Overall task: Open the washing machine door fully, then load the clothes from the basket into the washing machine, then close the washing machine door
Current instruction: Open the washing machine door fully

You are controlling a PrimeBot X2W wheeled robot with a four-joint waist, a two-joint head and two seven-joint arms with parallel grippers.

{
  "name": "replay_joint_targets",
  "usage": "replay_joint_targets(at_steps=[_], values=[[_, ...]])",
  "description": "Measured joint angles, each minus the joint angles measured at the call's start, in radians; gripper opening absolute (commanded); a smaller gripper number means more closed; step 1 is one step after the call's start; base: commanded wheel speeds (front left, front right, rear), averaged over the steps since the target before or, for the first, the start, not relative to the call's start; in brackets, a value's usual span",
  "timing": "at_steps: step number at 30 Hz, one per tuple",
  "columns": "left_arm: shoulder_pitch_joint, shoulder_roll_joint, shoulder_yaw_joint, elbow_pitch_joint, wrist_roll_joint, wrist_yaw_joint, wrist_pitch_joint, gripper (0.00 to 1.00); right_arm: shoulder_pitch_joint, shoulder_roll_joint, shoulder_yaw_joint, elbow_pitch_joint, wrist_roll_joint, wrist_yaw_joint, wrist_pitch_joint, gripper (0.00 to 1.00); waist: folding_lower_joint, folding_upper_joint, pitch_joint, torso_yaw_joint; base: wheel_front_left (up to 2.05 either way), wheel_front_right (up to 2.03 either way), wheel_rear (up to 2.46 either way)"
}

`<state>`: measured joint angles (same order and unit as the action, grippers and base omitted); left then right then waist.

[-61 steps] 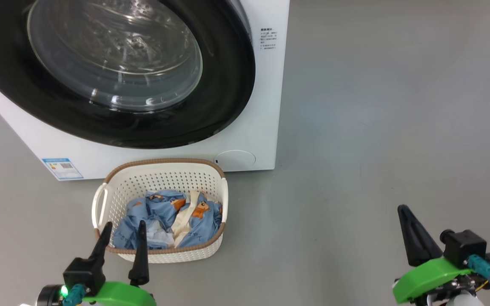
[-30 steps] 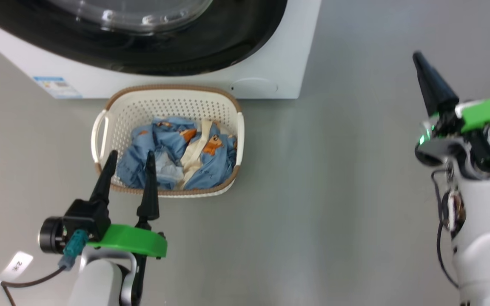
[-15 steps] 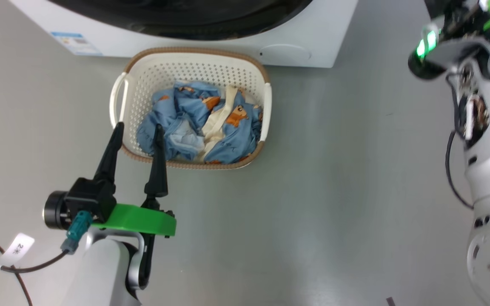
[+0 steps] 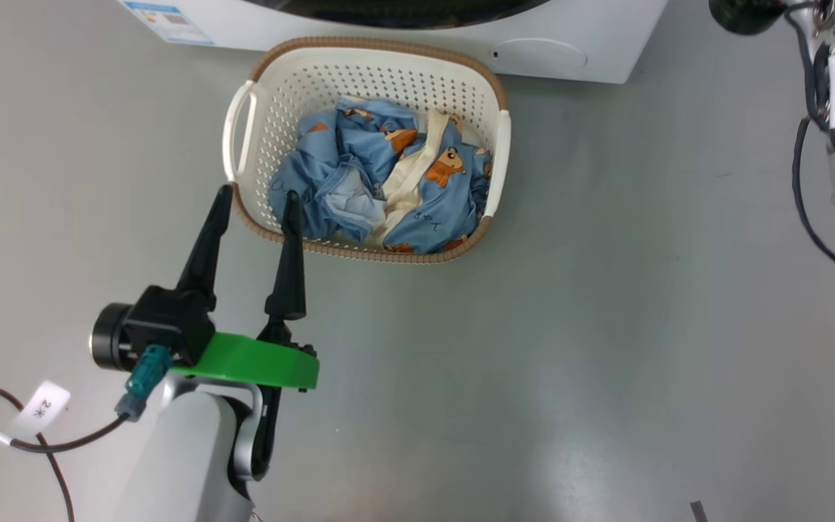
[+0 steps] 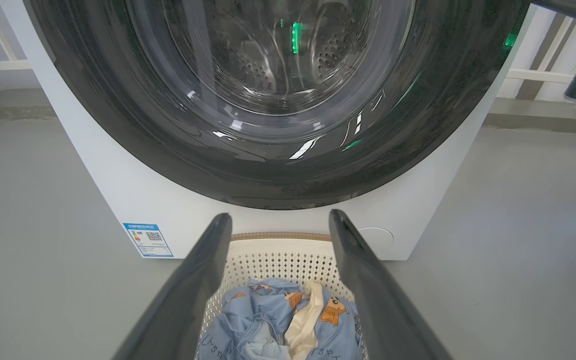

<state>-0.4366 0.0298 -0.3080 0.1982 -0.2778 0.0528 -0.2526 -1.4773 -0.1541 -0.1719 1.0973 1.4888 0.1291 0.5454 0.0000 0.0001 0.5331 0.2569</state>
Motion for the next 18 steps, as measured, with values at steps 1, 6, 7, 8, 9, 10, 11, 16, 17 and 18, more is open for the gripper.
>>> replay_joint_targets(at_steps=[1, 6, 7, 8, 9, 10, 11, 16, 17, 18], values=[[0.0, 0.0, -0.003, -0.001, 0.0, 0.0, 0.0, 1.0, -0.013, -0.001, 0.002, 0.012, -0.001, 0.0, 0.0, 0.0, 0.0, 0.0, 0.003, 0.004, 0.0, 0.0, 0.0], [-0.005, 0.0, -0.016, -0.002, -0.01, 0.006, 0.0, 1.0, -0.069, -0.003, 0.02, 0.065, -0.019, 0.0, -0.001, 0.0, 0.0, 0.0, 0.016, 0.019, 0.0, 0.0, 0.0], [-0.006, -0.001, -0.021, -0.002, -0.015, 0.006, 0.0, 1.0, -0.077, -0.005, 0.026, 0.073, -0.021, 0.0, -0.001, 0.0, 0.0, 0.0, 0.018, 0.023, 0.0, 0.0, 0.0], [-0.007, -0.001, -0.025, -0.002, -0.018, 0.006, 0.0, 1.0, -0.083, -0.006, 0.03, 0.079, -0.026, 0.0, 0.0, 0.0, 0.0, 0.0, 0.018, 0.028, 0.0, 0.0, 0.0], [-0.007, -0.001, -0.026, -0.002, -0.018, 0.006, 0.0, 1.0, -0.089, -0.006, 0.033, 0.084, -0.032, 0.0, 0.001, 0.0, 0.0, 0.0, 0.019, 0.032, 0.0, 0.0, 0.0], [-0.007, -0.001, -0.027, -0.002, -0.018, 0.007, 0.0, 1.0, -0.095, -0.006, 0.033, 0.088, -0.038, 0.0, 0.002, 0.0, 0.0, 0.0, 0.02, 0.035, 0.0, 0.0, 0.0], [-0.007, -0.001, -0.027, -0.002, -0.018, 0.009, 0.0, 1.0, -0.103, -0.007, 0.034, 0.092, -0.04, 0.0, 0.003, 0.0, 0.0, 0.0, 0.022, 0.037, 0.0, 0.0, 0.0], [-0.02, -0.002, -0.027, -0.002, -0.018, 0.014, 0.0, 1.0, -0.122, -0.011, 0.041, 0.1, -0.053, 0.0, 0.017, 0.0, 0.0, 0.0, 0.03, 0.041, 0.0, 0.0, 0.0], [-0.022, -0.002, -0.027, -0.002, -0.018, 0.014, 0.0, 1.0, -0.123, -0.011, 0.043, 0.1, -0.053, 0.0, 0.02, 0.0, 0.0, 0.0, 0.031, 0.04, 0.0, 0.0, 0.0], [-0.023, -0.002, -0.027, -0.002, -0.018, 0.015, 0.0, 1.0, -0.123, -0.012, 0.043, 0.1, -0.053, 0.0, 0.024, 0.0, 0.0, 0.0, 0.031, 0.039, 0.0, 0.0, 0.0]])
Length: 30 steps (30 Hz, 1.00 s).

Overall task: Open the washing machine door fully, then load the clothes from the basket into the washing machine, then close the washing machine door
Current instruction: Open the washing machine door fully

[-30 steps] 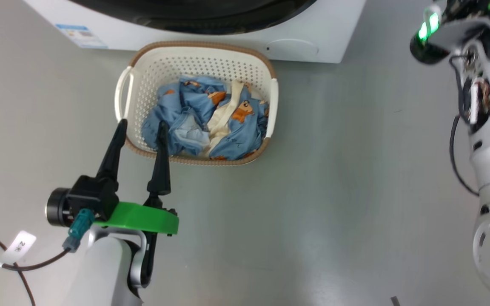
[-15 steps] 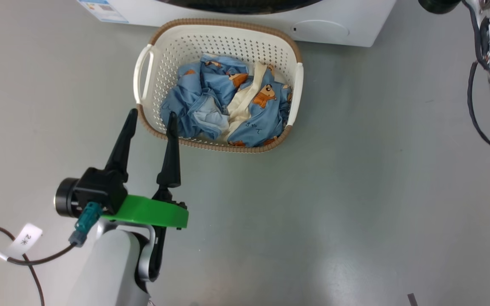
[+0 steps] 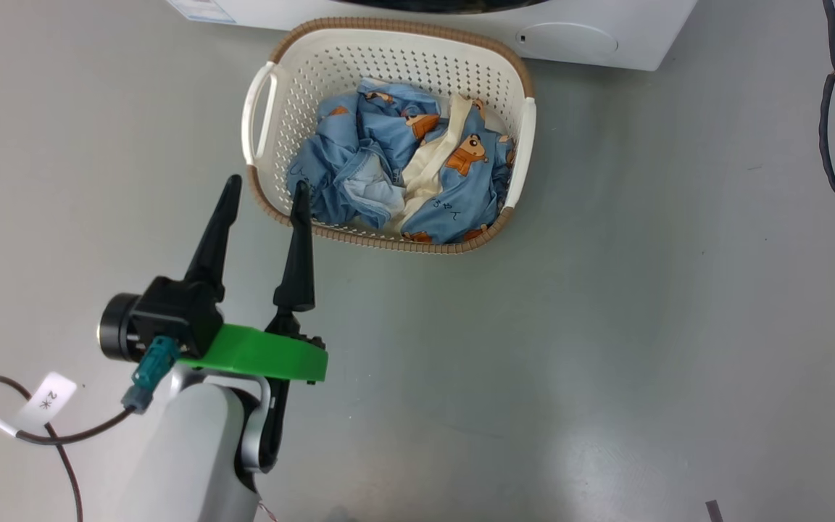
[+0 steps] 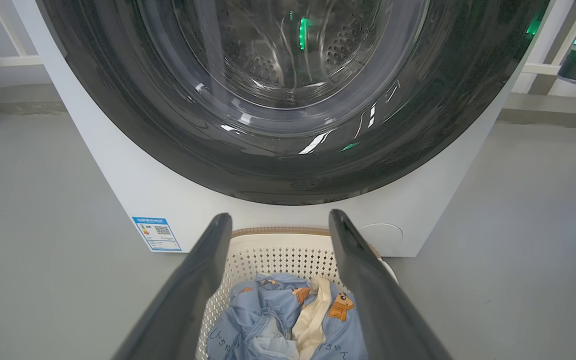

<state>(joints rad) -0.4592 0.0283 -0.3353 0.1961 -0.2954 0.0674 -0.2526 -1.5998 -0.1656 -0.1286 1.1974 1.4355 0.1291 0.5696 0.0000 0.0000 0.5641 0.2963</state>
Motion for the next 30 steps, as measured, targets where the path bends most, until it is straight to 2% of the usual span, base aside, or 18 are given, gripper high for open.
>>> replay_joint_targets(at_steps=[11, 30], values=[[-0.002, 0.0, 0.001, 0.004, 0.002, 0.003, 0.0, 1.0, 0.016, -0.008, 0.011, -0.037, 0.0, 0.0, 0.07, 0.0, 0.0, 0.0, -0.007, -0.009, 0.0, 0.0, 0.0], [-0.001, 0.0, 0.005, 0.021, 0.003, 0.008, 0.0, 1.0, 0.2, 0.014, 0.028, -0.196, 0.002, 0.0, 0.211, 0.0, 0.0, 0.0, -0.042, -0.035, 0.0, 0.0, 0.0]])
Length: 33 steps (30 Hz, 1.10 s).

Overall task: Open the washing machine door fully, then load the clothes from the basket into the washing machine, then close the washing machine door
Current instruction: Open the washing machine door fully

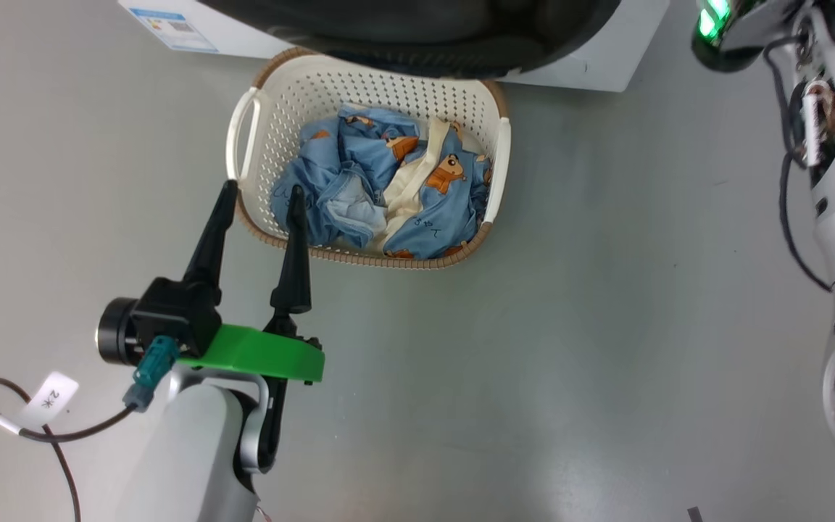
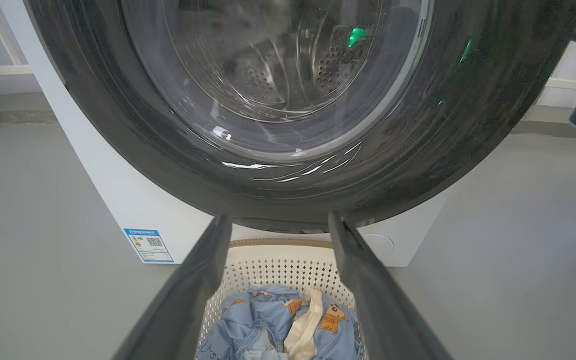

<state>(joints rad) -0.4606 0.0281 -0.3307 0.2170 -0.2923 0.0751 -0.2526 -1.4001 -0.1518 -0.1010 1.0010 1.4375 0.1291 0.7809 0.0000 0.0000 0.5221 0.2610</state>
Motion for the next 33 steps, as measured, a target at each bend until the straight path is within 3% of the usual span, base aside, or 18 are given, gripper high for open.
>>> replay_joint_targets(at_steps=[16, 33], values=[[0.038, 0.0, 0.007, 0.023, 0.01, 0.0, 0.0, 1.0, 0.297, 0.063, 0.067, -0.253, 0.037, 0.0, 0.12, 0.0, 0.0, 0.0, -0.096, -0.024, 0.0, 0.0, 0.0], [0.105, 0.002, -0.026, 0.069, 0.017, -0.019, 0.0, 1.0, 0.518, 0.067, 0.318, -0.387, 0.143, 0.0, 0.082, 0.0, 0.0, 0.0001, -0.223, -0.026, 0.0, 0.0, 0.0]])
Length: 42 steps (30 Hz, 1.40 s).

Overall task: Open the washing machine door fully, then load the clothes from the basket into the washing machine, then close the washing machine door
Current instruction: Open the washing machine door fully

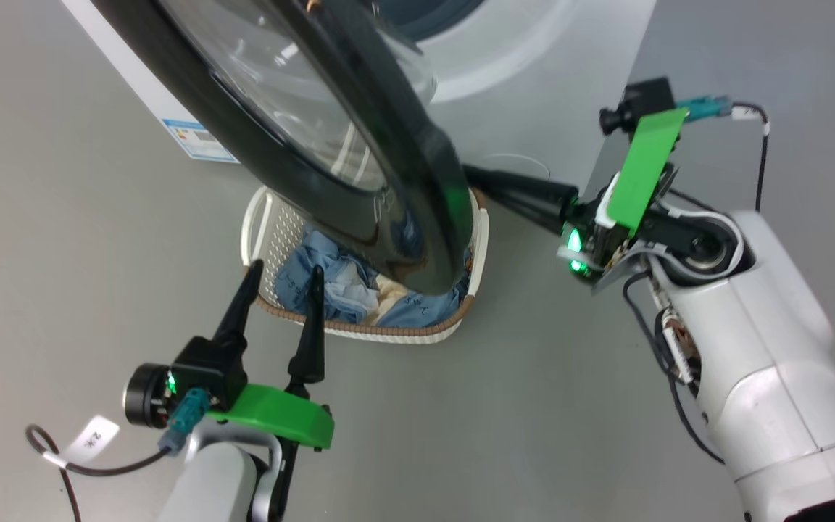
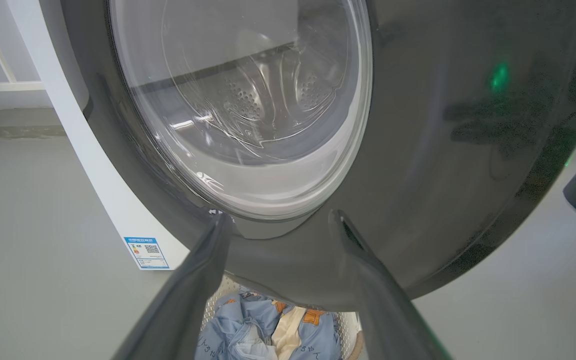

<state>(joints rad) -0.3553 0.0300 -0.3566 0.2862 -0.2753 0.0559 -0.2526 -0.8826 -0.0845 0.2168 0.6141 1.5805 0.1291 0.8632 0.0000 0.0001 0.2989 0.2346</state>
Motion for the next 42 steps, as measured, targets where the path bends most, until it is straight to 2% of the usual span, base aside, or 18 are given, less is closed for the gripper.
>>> replay_joint_targets(at_steps=[11, 21, 30, 36, 39, 40, 41, 42], values=[[0.053, 0.001, -0.027, 0.027, 0.0, -0.003, 0.0, 1.0, 0.079, -0.001, 0.131, 0.0, 0.049, 0.0, -0.056, 0.0, 0.0, -0.0001, -0.089, 0.023, 0.0, 0.0, 0.0], [0.07, 0.002, -0.026, 0.037, 0.0, -0.008, 0.0, 1.0, 0.088, 0.002, 0.19, 0.008, 0.095, 0.0, -0.101, 0.0, 0.0, 0.0, -0.133, 0.039, 0.0, 0.0, 0.0], [0.085, 0.002, -0.014, 0.039, 0.003, -0.009, 0.0, 1.0, 0.113, 0.004, 0.186, 0.011, 0.112, 0.0, -0.145, 0.0, 0.0, -0.0001, -0.138, 0.025, 0.0, 0.0, 0.0], [0.085, 0.002, 0.001, 0.04, 0.008, -0.009, 0.0, 1.0, 0.154, -0.021, 0.117, -0.051, 0.141, 0.0, -0.24, 0.0, 0.0, -0.0001, -0.147, 0.01, 0.0, 0.0, 0.0], [0.085, 0.002, 0.009, 0.041, 0.01, -0.01, 0.0, 1.0, 0.187, -0.053, 0.082, -0.111, 0.126, 0.0, -0.324, 0.0, 0.0, 0.0, -0.15, 0.0, 0.0, 0.0, 0.0], [0.085, 0.002, 0.011, 0.042, 0.01, -0.016, 0.0, 1.0, 0.203, -0.064, 0.067, -0.131, 0.114, 0.0, -0.354, 0.31, 0.0, 0.0, -0.15, -0.004, 0.0, 0.0, 0.0], [0.085, 0.002, 0.012, 0.043, 0.01, -0.017, 0.0, 1.0, 0.22, -0.074, 0.056, -0.149, 0.101, 0.0, -0.382, 0.73, 0.0, -0.0001, -0.152, -0.007, 0.0, 0.0, 0.0], [0.085, 0.002, 0.012, 0.045, 0.011, -0.017, 0.0, 1.0, 0.242, -0.082, 0.047, -0.167, 0.09, 0.0, -0.407, 1.0, 0.0, -0.0001, -0.154, -0.01, 0.0, 0.0, 0.0]])
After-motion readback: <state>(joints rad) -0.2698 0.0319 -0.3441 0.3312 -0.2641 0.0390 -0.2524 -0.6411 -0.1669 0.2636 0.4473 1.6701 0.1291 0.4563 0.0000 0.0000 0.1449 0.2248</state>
